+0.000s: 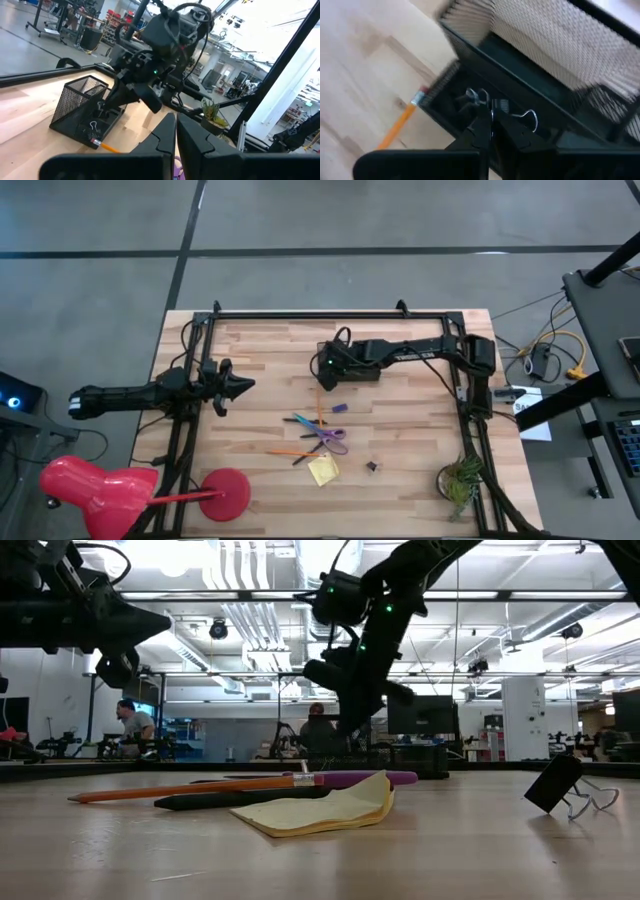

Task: Pick and place office supplies into organizer
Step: Put the top black binder clip into the desk organizer, then put the black binder clip into the desk organizer

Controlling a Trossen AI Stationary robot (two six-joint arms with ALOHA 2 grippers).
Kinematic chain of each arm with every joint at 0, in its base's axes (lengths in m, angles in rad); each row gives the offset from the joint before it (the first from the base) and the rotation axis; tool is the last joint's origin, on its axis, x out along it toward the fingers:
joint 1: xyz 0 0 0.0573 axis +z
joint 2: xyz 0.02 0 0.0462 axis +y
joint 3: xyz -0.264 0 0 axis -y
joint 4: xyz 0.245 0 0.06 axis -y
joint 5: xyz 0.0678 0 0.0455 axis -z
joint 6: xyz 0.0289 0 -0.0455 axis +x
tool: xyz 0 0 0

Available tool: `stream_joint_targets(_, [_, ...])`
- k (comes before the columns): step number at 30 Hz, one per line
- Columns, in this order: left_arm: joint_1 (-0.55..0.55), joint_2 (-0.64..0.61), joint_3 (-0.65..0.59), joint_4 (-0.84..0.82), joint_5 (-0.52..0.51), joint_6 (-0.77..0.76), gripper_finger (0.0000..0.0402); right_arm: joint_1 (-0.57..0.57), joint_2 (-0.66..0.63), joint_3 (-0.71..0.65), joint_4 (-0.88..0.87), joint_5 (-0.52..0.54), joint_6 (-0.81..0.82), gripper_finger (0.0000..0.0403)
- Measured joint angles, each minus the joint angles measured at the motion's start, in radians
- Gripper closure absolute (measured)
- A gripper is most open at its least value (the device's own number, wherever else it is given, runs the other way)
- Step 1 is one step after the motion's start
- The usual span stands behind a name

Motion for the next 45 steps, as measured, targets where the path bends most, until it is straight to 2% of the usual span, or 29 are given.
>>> stream_joint_targets(7, [0.0, 0.0, 0.0, 0.002, 0.0, 0.001, 0.0402, 0.002, 0.0, -0.007, 0.021, 0.001, 0.024, 0.0384])
stream_joint_targets(10, [0.0, 0.0, 0.0, 0.002, 0.0, 0.001, 0.0402, 0.001, 0.0, -0.005, 0.022, -0.001, 0.029, 0.035])
stream_joint_targets(15, [0.0, 0.001, 0.0, 0.003, 0.0, 0.001, 0.0402, 0.012, -0.013, -0.006, -0.021, -0.008, 0.011, 0.027])
stream_joint_targets(18, [0.0, -0.001, 0.0, 0.005, 0.0, 0.001, 0.0402, 0.062, -0.058, -0.006, -0.046, -0.043, -0.221, 0.0232])
stream_joint_targets(21, [0.0, -0.001, 0.0, 0.005, 0.0, 0.0, 0.0402, 0.158, -0.122, -0.007, -0.151, -0.106, -0.505, 0.021])
stream_joint_targets(25, [0.0, -0.001, 0.0, 0.004, 0.0, 0.001, 0.0402, 0.32, -0.17, -0.04, -0.328, -0.11, -0.664, 0.02])
stream_joint_targets(29, [0.0, 0.001, 0.0, 0.004, 0.0, 0.001, 0.0402, 0.487, -0.193, -0.117, -0.359, -0.109, -0.637, 0.02])
stream_joint_targets(32, [0.0, 0.001, 0.0, 0.002, 0.0, 0.002, 0.0402, 0.592, -0.189, -0.15, -0.342, -0.1, -0.511, 0.02])
stream_joint_targets(35, [0.0, -0.001, 0.0, 0.002, 0.0, 0.002, 0.0402, 0.676, -0.187, -0.152, -0.332, 0.021, -0.399, 0.0199])
stream_joint_targets(38, [0.0, -0.001, 0.0, 0.002, 0.0, 0.002, 0.0402, 0.742, -0.18, -0.153, -0.303, 0.09, -0.418, 0.0199])
stream_joint_targets(45, [0.0, -0.001, 0.0, 0.005, 0.0, 0.002, 0.0402, 0.813, -0.143, -0.153, -0.256, 0.07, -0.409, 0.0199])
